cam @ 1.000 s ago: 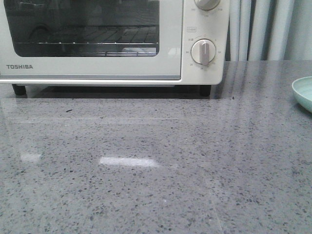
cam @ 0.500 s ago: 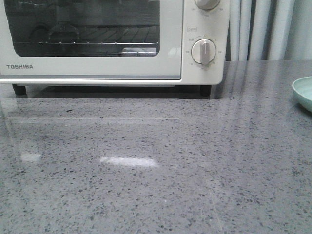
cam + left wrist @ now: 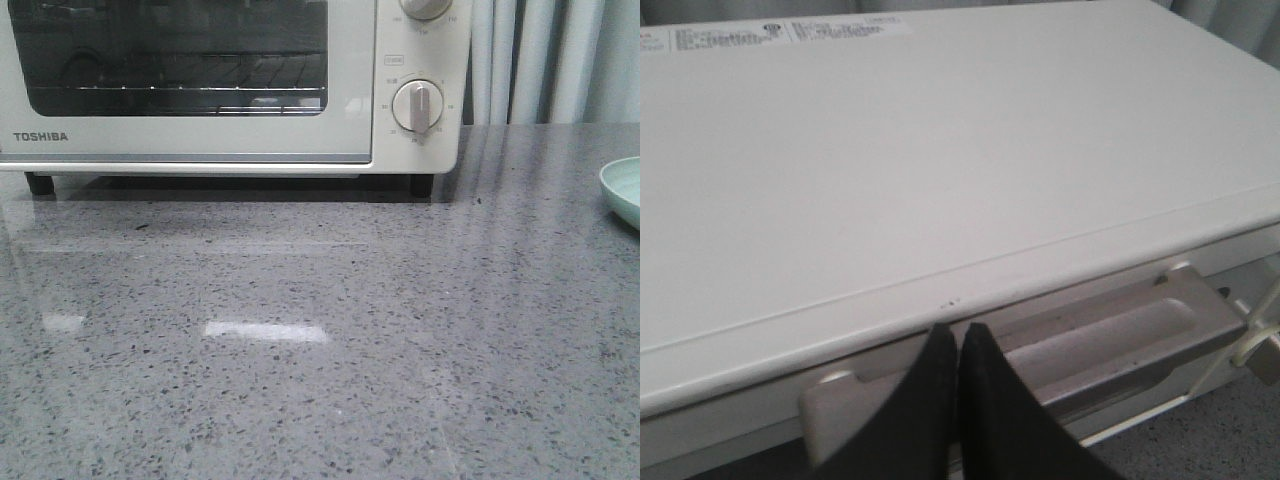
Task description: Put bread in oven
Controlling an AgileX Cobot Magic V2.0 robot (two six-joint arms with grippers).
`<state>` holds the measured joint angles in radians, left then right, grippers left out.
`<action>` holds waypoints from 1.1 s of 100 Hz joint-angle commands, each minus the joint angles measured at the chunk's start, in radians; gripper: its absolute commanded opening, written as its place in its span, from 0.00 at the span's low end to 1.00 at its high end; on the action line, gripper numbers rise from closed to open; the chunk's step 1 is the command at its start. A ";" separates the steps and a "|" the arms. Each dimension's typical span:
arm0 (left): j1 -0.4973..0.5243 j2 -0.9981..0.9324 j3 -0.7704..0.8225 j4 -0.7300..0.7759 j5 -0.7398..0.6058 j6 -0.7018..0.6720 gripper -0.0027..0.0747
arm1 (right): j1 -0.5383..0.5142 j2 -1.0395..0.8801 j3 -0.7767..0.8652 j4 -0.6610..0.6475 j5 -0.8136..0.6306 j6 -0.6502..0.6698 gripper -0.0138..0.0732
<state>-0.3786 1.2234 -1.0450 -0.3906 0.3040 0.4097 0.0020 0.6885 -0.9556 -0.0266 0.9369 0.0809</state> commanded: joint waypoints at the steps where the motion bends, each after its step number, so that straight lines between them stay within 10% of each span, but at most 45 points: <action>1: -0.010 -0.008 -0.039 -0.020 -0.039 0.002 0.01 | 0.002 0.007 -0.034 -0.003 -0.058 -0.014 0.07; 66: -0.015 -0.342 0.398 -0.236 0.114 0.002 0.01 | 0.015 0.018 -0.028 -0.019 0.061 -0.014 0.09; 93: -0.075 -0.775 0.440 -0.271 0.083 0.002 0.01 | 0.015 0.081 -0.028 -0.060 0.132 -0.012 0.60; 110: -0.075 -0.935 0.440 -0.228 0.037 0.002 0.01 | 0.015 0.188 -0.028 -0.200 0.049 0.005 0.63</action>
<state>-0.4459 0.3332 -0.5761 -0.6196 0.4183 0.4121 0.0156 0.8196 -0.9556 -0.1394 1.0856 0.0809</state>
